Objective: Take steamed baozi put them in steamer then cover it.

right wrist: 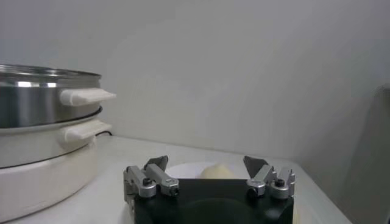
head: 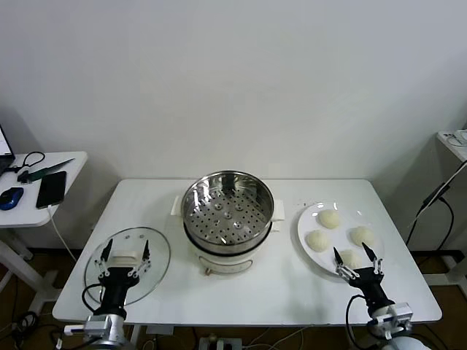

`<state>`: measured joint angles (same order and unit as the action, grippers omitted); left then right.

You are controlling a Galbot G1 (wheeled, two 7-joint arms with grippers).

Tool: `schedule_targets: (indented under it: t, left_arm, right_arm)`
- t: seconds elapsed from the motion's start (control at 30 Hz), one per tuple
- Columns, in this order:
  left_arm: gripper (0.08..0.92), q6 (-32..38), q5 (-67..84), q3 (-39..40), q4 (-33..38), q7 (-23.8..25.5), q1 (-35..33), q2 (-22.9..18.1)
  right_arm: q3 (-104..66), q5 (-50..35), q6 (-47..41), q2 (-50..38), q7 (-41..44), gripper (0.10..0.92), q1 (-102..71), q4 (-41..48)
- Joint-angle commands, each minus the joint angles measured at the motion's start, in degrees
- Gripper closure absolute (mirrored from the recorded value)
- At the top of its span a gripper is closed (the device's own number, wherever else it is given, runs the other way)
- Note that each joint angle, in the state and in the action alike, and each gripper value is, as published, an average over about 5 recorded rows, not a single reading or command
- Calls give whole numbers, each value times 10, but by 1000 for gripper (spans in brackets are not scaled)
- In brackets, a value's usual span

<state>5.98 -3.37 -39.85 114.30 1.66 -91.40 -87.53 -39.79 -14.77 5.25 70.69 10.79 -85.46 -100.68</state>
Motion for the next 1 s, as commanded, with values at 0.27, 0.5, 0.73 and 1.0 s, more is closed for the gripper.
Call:
schedule_targets:
  t: [0.27,0.5,0.73,1.0]
  left_arm:
    - [177,3,5,5,-3,-9,-8,0]
    - [177,-3,15,7,4,-14,-11,-1]
    - [177,-7,18,12,4,-21,-7,-3]
    - [177,-12,17,10,1,-27,-3,-2]
  right_arm:
    - [33,91,-97,-206,155,203,151,53]
    - [161,145,-137,-360,359,203,323,149]
    - [400,239,-112,-395,495,203,585,277]
    - [673,296,-66,-359,544,203,830,415]
